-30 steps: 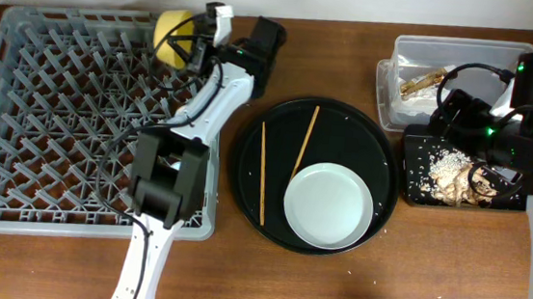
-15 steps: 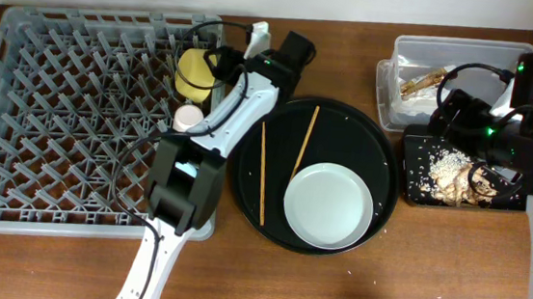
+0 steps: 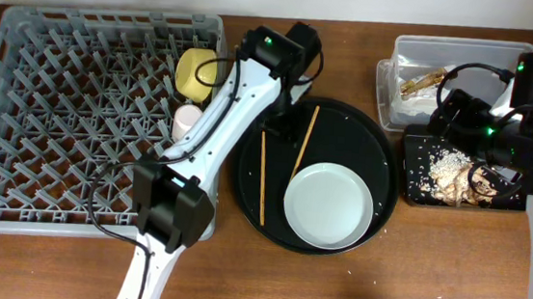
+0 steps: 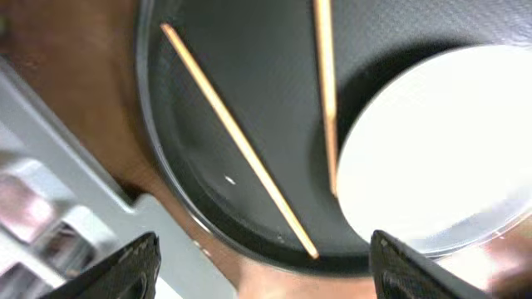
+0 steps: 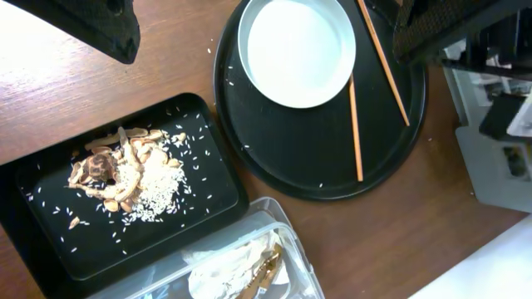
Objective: Sort waste into correct bins and load items into the dishwasher rack
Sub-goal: 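Move the left gripper to the white plate and grasp its rim, then lift the white plate and carry it to the rack's back row, then release the plate upright in the rack and return left gripper to tray, then grasp one wooden chopstick on the black tray with the left gripper, then place the chopstick upright in the rack beside the cups, then grasp the second wooden chopstick on the black tray with the left gripper, then place the second chopstick in the rack next to the first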
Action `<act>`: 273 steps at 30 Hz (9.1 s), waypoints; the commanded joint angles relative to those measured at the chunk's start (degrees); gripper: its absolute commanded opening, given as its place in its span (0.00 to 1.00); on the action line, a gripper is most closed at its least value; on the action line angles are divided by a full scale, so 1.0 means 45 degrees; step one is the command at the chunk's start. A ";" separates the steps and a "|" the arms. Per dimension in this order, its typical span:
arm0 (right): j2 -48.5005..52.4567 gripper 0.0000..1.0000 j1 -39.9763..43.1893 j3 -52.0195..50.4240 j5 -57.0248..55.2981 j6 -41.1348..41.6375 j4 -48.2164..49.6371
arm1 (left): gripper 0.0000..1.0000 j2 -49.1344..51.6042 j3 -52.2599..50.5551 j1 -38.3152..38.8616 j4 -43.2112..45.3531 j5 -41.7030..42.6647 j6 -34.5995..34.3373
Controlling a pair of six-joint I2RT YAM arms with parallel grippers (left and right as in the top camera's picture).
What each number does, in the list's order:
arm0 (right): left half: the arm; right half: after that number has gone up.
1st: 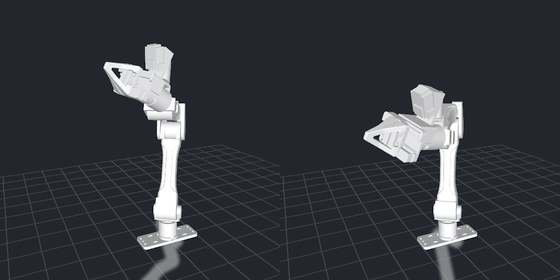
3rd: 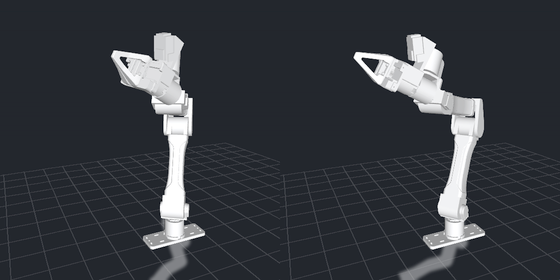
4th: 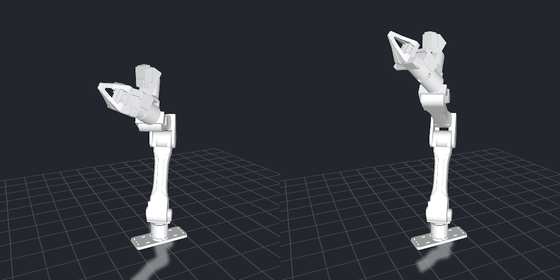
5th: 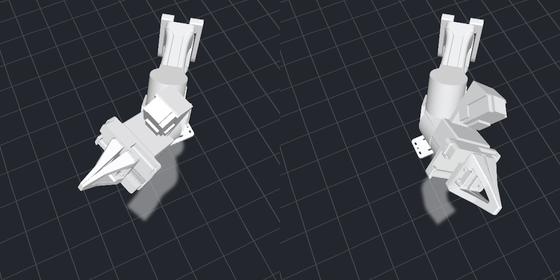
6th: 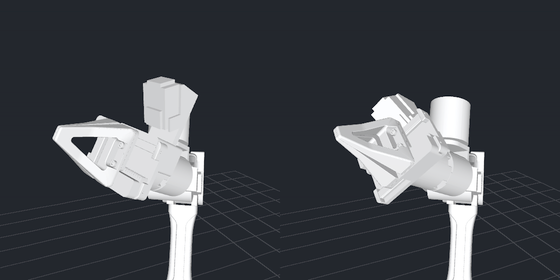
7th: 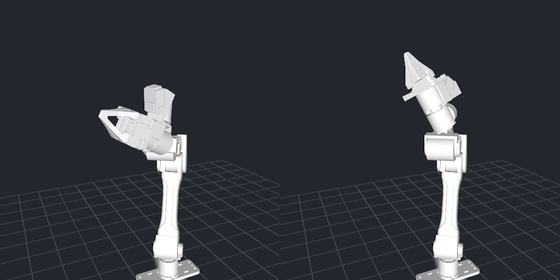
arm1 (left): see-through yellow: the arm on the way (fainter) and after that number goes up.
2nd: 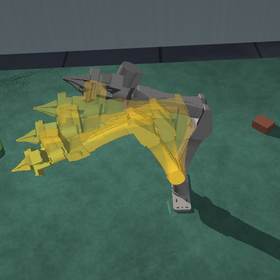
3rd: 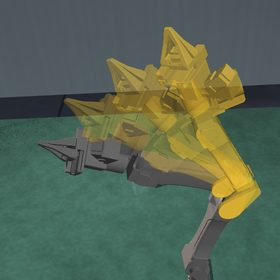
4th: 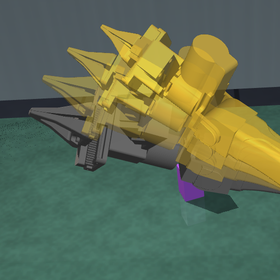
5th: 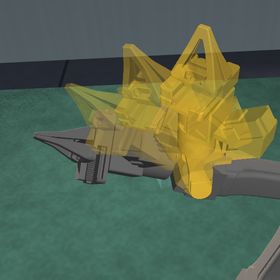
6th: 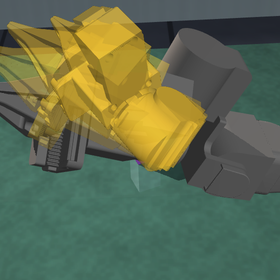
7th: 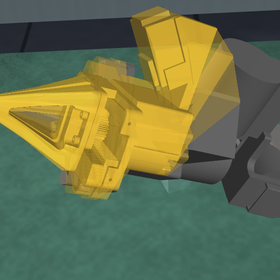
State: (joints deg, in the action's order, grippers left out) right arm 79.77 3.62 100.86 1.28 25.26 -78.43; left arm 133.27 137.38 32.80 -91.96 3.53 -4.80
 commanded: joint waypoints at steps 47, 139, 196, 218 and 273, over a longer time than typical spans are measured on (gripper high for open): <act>0.0083 0.98 0.0039 0.0092 -0.0204 0.0015 -0.0015 | 0.01 -0.2832 -0.5207 0.0967 0.6416 -0.0967 0.1268; 0.0083 0.98 0.0039 0.0092 -0.0204 0.0015 -0.0015 | 0.13 0.0510 -0.7019 0.1559 1.0321 -0.2560 -0.1647; 0.0083 0.98 0.0039 0.0092 -0.0204 0.0015 -0.0015 | 0.63 -0.7664 -0.9874 -0.3390 0.6314 -0.1734 -0.1175; 0.0083 0.98 0.0039 0.0092 -0.0204 0.0015 -0.0015 | 0.31 -0.1651 -0.9899 0.0350 0.9326 -0.1326 -0.6071; 0.0087 0.99 0.0039 0.0092 -0.0204 0.0015 -0.0015 | 0.75 -0.8082 -0.6732 -0.6358 0.4546 0.0321 0.0408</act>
State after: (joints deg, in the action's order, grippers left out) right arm 79.99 3.62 100.84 1.28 25.34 -78.48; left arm 102.28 105.67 3.09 -71.81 1.76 -3.01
